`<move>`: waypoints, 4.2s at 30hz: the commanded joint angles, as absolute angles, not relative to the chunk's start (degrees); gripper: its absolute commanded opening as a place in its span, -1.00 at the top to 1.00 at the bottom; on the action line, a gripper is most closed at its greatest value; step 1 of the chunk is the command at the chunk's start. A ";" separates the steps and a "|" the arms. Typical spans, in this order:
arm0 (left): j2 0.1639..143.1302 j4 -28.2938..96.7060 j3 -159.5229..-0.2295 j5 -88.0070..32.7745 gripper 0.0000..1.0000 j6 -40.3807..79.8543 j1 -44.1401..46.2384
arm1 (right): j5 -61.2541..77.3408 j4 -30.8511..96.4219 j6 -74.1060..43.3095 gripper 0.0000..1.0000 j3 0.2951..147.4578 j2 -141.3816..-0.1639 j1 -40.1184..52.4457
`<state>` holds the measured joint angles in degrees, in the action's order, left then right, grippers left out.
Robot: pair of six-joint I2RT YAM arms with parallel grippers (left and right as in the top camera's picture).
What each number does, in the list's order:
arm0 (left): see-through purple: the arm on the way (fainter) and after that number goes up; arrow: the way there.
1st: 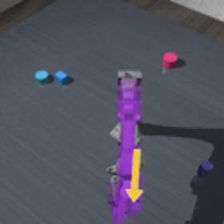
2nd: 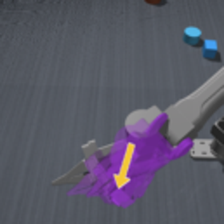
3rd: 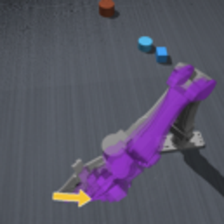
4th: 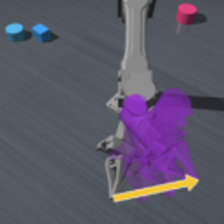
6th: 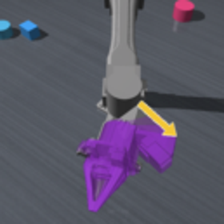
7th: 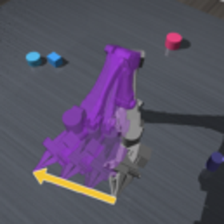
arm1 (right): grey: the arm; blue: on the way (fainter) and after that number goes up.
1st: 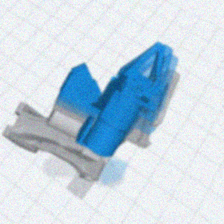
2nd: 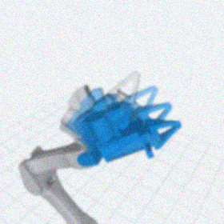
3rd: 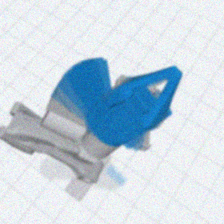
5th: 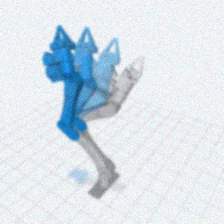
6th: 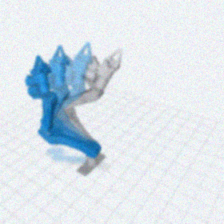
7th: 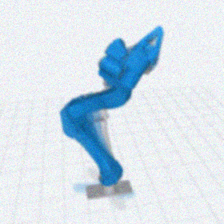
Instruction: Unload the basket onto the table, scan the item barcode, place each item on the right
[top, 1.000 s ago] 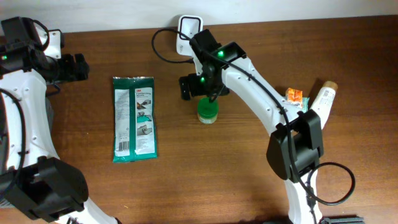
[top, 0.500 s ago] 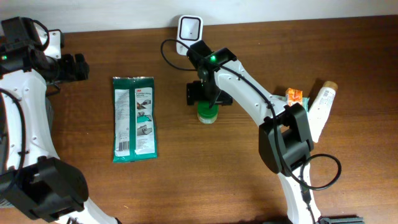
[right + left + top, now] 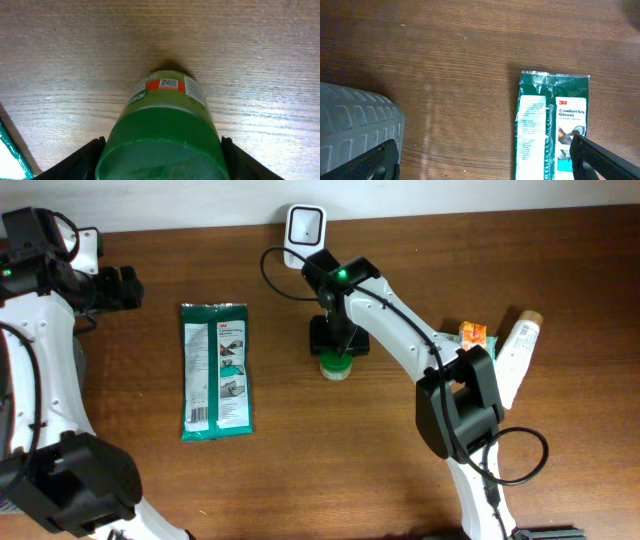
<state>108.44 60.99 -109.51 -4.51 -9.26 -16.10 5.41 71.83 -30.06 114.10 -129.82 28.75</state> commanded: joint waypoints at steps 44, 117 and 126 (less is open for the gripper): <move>108.79 60.90 -109.86 -5.15 -0.98 -9.98 -16.40 | 0.38 73.91 53.21 -0.97 117.32 -130.63 32.99; 108.79 60.90 -109.86 -5.15 -0.98 -9.98 -16.40 | 8.49 75.88 9.72 -0.97 120.90 -127.98 31.38; 108.79 60.90 -109.86 -5.15 -0.98 -9.98 -16.40 | 6.50 75.61 1.69 -0.97 120.11 -127.98 30.68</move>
<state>108.44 60.99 -109.51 -4.51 -9.26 -16.10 9.17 75.88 8.43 119.81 -130.02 31.16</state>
